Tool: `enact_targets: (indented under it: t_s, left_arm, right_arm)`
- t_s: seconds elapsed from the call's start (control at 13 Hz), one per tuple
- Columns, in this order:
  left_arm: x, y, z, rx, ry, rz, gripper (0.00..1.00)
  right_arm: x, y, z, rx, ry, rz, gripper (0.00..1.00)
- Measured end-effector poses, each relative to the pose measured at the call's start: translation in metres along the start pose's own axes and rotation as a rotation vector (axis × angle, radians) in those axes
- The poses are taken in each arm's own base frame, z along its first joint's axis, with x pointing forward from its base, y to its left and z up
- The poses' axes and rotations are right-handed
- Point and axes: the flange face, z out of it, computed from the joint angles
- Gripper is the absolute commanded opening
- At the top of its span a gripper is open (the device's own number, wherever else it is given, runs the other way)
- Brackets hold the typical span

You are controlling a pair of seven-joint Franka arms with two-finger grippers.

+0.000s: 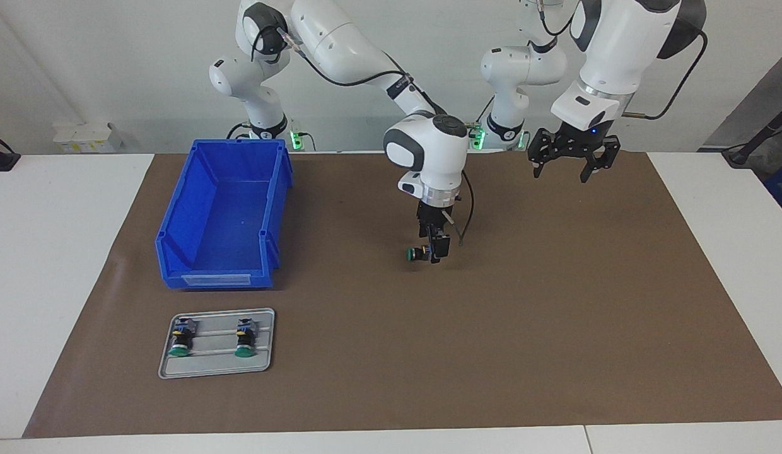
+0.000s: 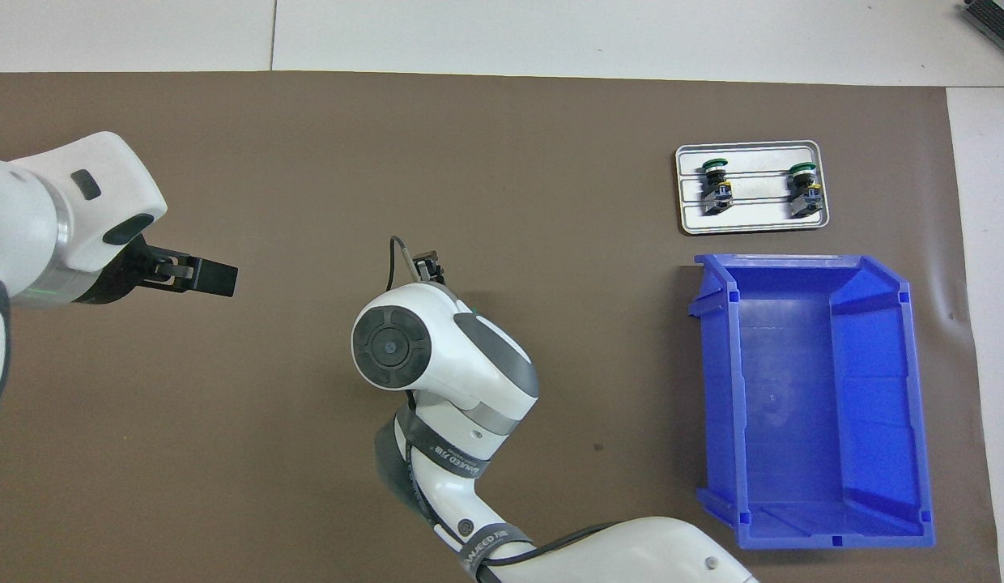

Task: Place and press button with both arms
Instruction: 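Carry the button with the right gripper to the table center, then release the button and withdraw the right gripper while the left gripper approaches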

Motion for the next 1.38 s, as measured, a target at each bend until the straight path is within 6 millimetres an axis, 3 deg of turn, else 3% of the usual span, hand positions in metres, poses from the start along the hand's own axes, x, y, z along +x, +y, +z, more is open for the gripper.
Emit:
enact_targets:
  t_s: [0.31, 0.61, 0.77, 0.84, 1.0, 1.23, 1.38]
  left_arm:
    - [0.006, 0.053, 0.028, -0.028, 0.040, 0.188, 1.00]
    - [0.030, 0.123, 0.085, -0.069, 0.101, 0.423, 1.00]
    - [0.038, 0.157, 0.117, -0.079, 0.123, 0.550, 1.00]
    - [0.038, 0.171, 0.132, -0.082, 0.117, 0.633, 1.00]
    - [0.032, 0.186, 0.150, -0.085, 0.091, 0.768, 1.00]
    - [0.022, 0.212, 0.176, -0.094, 0.062, 0.882, 1.00]
    - [0.018, 0.231, 0.207, -0.105, 0.032, 0.931, 1.00]
  right_arm:
    - [0.120, -0.022, -0.072, -0.039, -0.002, -0.193, 1.00]
    - [0.227, -0.029, -0.099, -0.096, -0.005, -0.461, 1.00]
    - [0.295, -0.029, -0.117, -0.096, -0.052, -0.594, 1.00]
    - [0.335, -0.026, -0.130, -0.090, -0.074, -0.666, 1.00]
    - [0.394, -0.014, -0.150, -0.087, -0.086, -0.761, 1.00]
    - [0.446, 0.006, -0.174, -0.093, -0.113, -0.859, 1.00]
    - [0.474, 0.019, -0.196, -0.105, -0.126, -0.920, 1.00]
